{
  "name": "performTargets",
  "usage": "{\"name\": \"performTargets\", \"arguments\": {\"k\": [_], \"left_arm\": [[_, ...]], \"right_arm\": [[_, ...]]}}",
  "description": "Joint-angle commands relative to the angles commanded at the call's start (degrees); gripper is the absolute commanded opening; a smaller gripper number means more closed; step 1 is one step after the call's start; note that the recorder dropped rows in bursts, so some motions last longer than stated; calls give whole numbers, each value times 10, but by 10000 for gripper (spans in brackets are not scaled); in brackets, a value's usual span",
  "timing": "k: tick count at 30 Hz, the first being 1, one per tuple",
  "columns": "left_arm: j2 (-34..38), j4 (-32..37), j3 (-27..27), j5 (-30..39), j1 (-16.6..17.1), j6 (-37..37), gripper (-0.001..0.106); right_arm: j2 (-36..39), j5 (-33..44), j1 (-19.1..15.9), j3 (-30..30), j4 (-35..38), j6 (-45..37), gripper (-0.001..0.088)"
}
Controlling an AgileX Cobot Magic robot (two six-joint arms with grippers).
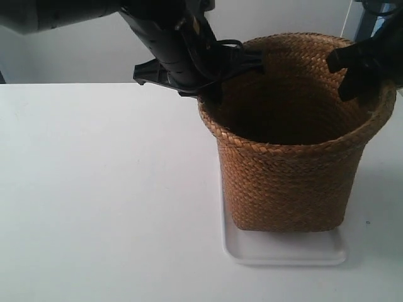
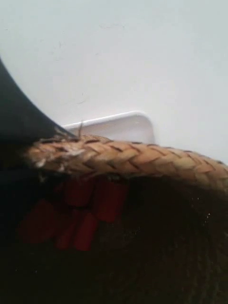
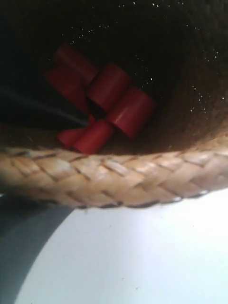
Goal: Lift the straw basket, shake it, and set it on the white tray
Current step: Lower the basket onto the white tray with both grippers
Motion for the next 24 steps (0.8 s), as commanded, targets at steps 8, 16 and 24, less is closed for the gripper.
{"name": "performTargets", "arguments": {"k": [8, 16, 24], "left_arm": [[0, 8, 0, 1, 0, 22, 0], [0, 25, 0, -2, 0, 22, 0], [12, 34, 0, -10, 0, 24, 0]], "right_arm": [[17, -4, 0, 1, 3, 14, 0], [43, -3, 0, 1, 3, 14, 0], [46, -6, 0, 1, -2, 14, 0]]}}
